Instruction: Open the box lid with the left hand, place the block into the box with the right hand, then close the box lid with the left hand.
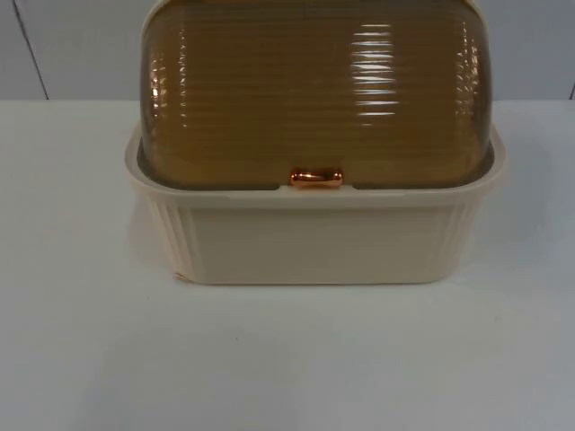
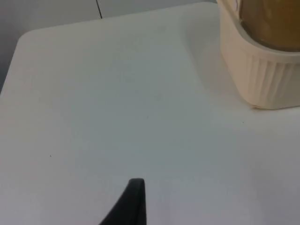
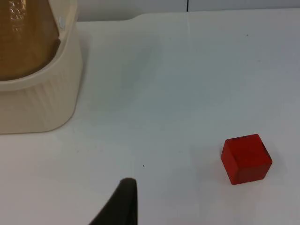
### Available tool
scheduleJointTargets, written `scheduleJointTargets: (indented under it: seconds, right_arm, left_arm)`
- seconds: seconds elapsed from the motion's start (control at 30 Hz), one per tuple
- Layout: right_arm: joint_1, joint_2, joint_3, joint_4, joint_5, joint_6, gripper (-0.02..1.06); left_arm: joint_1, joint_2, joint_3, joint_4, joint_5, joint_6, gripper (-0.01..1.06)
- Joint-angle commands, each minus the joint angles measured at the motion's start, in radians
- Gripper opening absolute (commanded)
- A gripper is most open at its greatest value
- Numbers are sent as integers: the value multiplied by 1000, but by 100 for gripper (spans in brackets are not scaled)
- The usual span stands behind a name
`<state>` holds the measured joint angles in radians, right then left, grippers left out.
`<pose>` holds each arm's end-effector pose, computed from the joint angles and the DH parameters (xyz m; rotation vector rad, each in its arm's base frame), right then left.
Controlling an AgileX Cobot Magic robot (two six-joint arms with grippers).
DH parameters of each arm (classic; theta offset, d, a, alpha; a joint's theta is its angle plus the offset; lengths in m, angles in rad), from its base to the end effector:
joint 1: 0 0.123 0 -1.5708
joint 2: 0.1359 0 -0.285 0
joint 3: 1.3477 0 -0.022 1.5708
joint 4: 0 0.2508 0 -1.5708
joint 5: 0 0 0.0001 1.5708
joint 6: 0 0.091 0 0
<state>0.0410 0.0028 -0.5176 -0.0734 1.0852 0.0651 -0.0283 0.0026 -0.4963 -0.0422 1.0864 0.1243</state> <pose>-0.0073 -0.0062 0.2804 0.0298 2.0516 -0.0220 -0.0052 -0.0033 0.2743 0.1607 2.0693 0.0080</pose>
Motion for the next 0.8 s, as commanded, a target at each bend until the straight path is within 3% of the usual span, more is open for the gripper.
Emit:
scheduleJointTargets:
  seconds: [0.0, 0.77]
  right_arm:
    - [4, -3, 1, -2, -7, -3, 105]
    - [4, -3, 1, -2, -7, -5, 105]
  left_arm:
    - [-5, -3, -1, 17, -11, -2, 105]
    - [-5, -3, -1, 26, -11, -29, 105]
